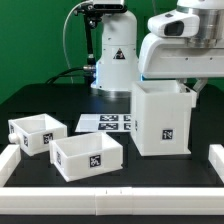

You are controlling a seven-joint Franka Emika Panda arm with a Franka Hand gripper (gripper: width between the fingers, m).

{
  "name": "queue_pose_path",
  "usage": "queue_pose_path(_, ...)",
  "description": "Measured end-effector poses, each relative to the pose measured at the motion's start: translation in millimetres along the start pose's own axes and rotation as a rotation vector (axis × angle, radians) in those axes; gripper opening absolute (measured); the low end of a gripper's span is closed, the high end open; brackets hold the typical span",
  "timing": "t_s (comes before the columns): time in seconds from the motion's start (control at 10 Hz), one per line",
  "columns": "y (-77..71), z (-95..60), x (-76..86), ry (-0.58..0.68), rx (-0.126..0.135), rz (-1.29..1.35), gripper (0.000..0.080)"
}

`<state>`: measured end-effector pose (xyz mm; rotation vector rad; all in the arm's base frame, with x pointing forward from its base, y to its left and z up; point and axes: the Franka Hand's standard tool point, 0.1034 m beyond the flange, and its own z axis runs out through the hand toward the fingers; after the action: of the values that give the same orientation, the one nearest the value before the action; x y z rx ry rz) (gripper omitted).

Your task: Assemble drawer

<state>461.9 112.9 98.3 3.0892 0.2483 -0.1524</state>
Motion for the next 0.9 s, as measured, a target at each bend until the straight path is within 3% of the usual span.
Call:
queue_pose_path(0.3,0.3,-2.7,3.8,0.018,0.001,-0.150,0.0037)
queue_pose_path(0.6,-6.3,-6.0,7.5,0.048,-0.006,-0.019,0.0037)
queue_pose_path(0.9,-6.4,-4.0,7.0,0.043,0.004,0.153,0.0037)
